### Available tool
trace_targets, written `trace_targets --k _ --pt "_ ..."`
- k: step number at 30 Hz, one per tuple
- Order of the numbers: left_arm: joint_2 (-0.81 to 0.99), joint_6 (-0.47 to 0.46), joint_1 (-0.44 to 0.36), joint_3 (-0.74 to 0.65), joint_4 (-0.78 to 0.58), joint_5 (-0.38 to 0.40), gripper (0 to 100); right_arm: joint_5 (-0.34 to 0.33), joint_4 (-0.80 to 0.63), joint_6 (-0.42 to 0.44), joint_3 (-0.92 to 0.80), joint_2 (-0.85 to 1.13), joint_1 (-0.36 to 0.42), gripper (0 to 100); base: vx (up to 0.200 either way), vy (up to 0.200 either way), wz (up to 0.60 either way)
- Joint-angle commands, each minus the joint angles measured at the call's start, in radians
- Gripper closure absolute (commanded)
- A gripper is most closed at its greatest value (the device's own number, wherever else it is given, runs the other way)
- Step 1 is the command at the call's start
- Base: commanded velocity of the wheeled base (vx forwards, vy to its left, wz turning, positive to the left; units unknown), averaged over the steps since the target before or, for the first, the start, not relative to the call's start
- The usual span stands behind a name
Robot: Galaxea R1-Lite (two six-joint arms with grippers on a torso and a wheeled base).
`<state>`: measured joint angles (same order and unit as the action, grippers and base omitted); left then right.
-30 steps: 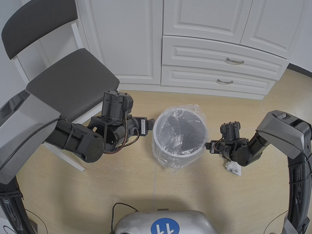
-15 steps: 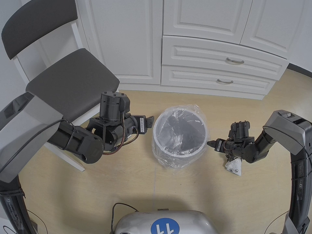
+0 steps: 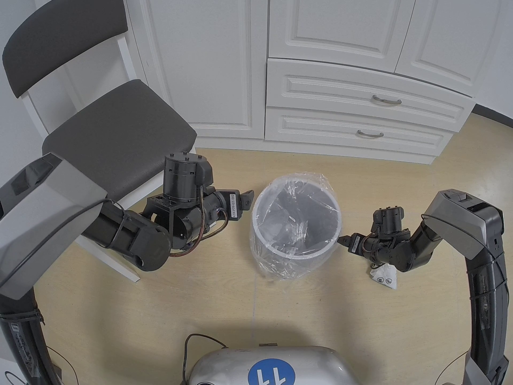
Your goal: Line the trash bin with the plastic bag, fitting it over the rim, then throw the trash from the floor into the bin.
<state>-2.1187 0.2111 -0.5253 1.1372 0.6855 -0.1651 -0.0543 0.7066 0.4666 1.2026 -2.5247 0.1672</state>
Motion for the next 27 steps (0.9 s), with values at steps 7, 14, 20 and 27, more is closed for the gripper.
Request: trace_targets --k 7,14,20,27 --pt "-0.007 0.001 0.004 -0.001 0.003 -0.001 0 0.024 0.010 -0.008 0.014 -0.049 0.031 0 0.000 0.000 0.00" --pt "0.016 -0.001 0.004 -0.014 0.015 -0.002 0 0.100 0.011 -0.020 0.017 -0.065 0.058 0 0.000 0.000 0.00" --pt "0.020 -0.004 -0.002 -0.037 0.051 -0.001 0 0.100 0.002 -0.037 -0.023 0.012 0.041 0 0.000 0.000 0.00" --pt "0.046 -0.006 -0.005 -0.054 0.051 -0.001 0 0.100 -0.007 -0.152 -0.146 0.178 0.029 0 0.000 0.000 0.00"
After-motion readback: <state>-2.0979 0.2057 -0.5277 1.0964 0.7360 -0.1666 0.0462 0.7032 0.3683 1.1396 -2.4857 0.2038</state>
